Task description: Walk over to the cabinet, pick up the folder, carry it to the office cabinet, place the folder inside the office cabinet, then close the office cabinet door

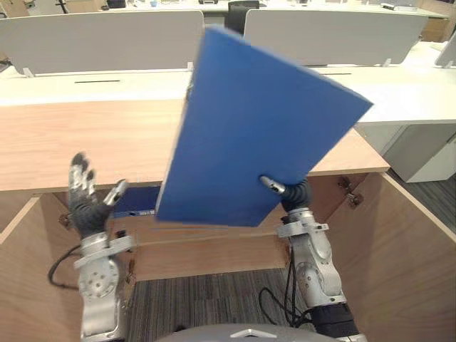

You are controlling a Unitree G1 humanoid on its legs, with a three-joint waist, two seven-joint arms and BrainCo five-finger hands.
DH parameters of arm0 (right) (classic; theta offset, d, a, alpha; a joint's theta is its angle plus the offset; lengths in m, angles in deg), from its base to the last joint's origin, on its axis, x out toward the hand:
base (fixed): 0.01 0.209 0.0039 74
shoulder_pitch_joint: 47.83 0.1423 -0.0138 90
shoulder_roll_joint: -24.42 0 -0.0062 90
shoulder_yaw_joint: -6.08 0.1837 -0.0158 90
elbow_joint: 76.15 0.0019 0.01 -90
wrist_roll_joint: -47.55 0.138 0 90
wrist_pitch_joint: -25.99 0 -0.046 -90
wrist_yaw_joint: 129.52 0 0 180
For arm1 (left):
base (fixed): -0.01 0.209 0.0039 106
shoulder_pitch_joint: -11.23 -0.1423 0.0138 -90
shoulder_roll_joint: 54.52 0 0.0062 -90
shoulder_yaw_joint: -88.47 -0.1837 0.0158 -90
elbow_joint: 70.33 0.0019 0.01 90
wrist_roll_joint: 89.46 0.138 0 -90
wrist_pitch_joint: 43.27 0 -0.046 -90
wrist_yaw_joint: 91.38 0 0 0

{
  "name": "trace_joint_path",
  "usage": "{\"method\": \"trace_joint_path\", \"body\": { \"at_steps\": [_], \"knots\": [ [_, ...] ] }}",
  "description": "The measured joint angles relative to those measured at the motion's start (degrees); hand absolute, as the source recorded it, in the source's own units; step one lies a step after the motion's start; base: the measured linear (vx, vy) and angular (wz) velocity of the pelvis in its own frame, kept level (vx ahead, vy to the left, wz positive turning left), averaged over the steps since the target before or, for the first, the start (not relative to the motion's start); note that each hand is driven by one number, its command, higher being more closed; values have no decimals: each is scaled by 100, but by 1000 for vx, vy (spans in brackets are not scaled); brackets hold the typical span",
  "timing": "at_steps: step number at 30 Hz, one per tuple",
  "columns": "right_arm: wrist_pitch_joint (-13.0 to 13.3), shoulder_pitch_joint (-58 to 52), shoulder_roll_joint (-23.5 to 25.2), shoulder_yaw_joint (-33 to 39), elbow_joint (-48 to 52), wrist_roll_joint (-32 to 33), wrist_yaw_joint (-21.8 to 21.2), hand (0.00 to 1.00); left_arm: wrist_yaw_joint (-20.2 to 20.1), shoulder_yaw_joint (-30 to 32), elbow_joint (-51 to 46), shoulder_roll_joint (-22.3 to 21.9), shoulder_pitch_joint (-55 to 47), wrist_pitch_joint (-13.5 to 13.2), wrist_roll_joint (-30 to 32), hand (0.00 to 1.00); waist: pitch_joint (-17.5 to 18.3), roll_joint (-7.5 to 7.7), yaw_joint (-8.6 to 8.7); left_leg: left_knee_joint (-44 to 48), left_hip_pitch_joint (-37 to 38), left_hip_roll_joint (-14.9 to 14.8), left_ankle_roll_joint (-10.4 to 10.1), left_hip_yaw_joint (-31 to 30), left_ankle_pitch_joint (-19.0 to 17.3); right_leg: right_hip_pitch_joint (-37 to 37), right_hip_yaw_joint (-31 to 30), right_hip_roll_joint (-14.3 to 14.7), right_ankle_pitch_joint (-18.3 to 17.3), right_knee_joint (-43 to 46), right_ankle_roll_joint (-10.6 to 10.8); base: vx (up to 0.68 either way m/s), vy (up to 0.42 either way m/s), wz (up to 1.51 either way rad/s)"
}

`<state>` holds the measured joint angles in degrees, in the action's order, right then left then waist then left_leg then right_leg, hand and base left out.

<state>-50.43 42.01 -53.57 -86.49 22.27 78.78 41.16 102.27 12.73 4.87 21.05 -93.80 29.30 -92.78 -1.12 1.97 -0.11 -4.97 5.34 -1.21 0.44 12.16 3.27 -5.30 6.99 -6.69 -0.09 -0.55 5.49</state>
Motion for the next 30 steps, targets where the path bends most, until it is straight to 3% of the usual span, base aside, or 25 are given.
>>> {"method": "trace_joint_path", "body": {
  "at_steps": [12,23,30],
  "knots": [
    [44,-224,178,467,450,-298,309,100,88,551,774,-491,-531,295,0,0,2,-3,-40,0,-48,8,-29,-145,-13,-48,164,-18,-46,-17,0,0,1,6],
    [50,-523,297,263,457,-928,700,100,-273,465,4088,-487,-569,855,25,0,-40,28,-65,0,-61,-19,-69,-144,-54,-39,169,-9,-98,-28,-22,0,0,0],
    [135,-528,203,-477,479,-1284,734,100,-396,48,5726,-120,-294,961,248,0,-92,48,-42,4,-113,-57,-71,-84,-56,53,98,14,-62,-29,-11,6,-2,-4]
  ]
}}
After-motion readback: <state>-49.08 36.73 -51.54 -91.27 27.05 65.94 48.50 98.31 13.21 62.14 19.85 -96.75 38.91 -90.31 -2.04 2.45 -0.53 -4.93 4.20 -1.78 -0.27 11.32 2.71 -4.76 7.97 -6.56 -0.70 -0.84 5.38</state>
